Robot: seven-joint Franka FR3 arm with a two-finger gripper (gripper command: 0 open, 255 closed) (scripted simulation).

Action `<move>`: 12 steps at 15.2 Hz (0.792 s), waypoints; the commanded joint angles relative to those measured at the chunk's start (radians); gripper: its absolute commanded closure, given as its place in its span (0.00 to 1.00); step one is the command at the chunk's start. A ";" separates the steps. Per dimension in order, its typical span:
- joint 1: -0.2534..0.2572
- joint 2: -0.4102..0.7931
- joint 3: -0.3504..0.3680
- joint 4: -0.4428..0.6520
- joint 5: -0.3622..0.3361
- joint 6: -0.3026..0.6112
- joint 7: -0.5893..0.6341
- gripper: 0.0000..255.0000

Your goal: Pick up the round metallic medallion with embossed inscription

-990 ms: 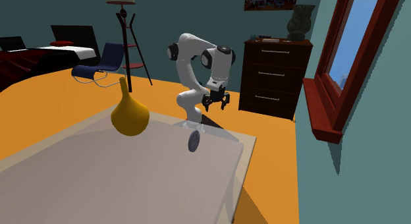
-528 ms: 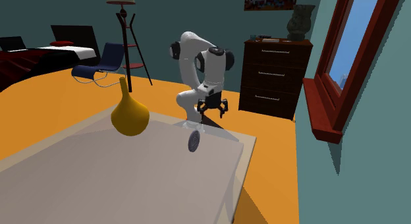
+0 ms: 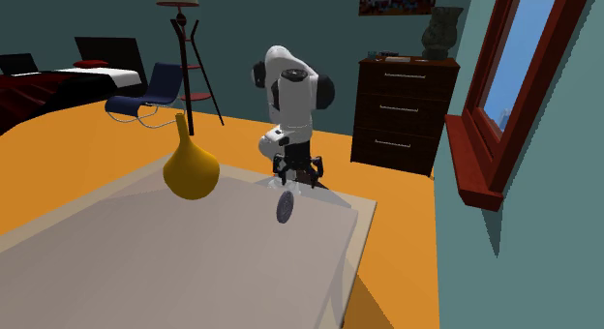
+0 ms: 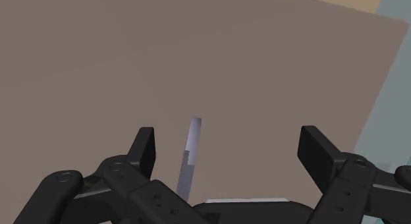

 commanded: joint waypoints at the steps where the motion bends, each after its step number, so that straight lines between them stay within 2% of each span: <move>1: -0.020 0.043 -0.023 0.039 0.012 0.024 0.025 0.00; 5: -0.051 0.108 -0.060 0.112 0.034 0.045 0.059 0.00; 12: -0.052 0.113 -0.062 0.015 0.035 0.146 0.054 0.00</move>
